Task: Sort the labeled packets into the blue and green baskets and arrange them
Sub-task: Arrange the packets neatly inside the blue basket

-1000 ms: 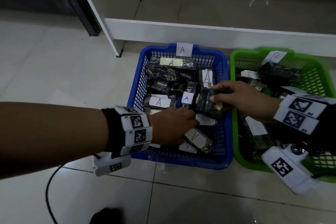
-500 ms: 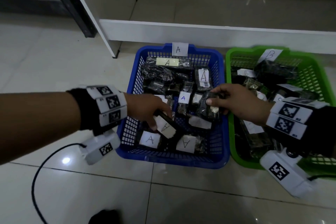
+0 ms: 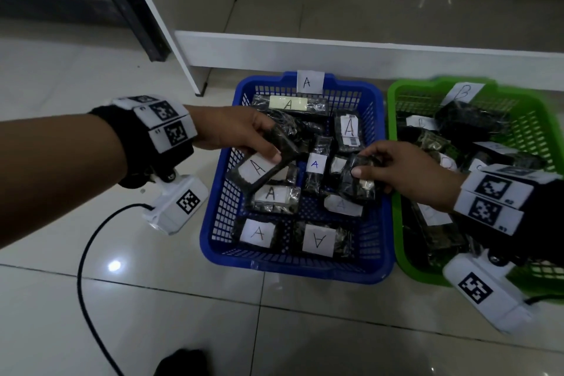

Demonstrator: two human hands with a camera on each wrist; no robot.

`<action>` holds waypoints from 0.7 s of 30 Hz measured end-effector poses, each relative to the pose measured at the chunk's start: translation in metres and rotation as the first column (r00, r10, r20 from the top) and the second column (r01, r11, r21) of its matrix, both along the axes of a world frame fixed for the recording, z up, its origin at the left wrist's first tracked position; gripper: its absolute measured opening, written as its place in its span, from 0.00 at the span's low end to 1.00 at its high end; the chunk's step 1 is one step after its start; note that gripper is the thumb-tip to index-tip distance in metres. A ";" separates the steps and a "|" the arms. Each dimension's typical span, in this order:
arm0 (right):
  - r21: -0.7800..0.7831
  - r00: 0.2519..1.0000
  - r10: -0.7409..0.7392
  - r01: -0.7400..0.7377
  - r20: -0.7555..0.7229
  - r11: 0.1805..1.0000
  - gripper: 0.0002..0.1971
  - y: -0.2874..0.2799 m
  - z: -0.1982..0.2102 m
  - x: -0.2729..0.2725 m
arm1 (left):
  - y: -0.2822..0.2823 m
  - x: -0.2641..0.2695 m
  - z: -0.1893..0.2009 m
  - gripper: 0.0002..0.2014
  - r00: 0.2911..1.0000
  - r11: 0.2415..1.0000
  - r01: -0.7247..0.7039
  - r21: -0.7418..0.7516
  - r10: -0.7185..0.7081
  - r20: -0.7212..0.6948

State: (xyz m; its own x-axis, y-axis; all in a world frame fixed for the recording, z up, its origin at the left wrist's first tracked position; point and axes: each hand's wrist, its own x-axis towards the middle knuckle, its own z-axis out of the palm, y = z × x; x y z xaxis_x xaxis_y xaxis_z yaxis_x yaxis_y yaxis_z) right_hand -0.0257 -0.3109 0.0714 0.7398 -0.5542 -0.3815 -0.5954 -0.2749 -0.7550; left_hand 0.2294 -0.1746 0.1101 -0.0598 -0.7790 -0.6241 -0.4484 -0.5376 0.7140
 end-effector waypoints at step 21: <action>-0.023 0.999 -0.022 0.023 0.030 0.999 0.15 0.000 0.002 -0.002 | 0.023 -0.109 -0.067 0.22 0.354 0.566 0.824 -0.031 -0.473 0.807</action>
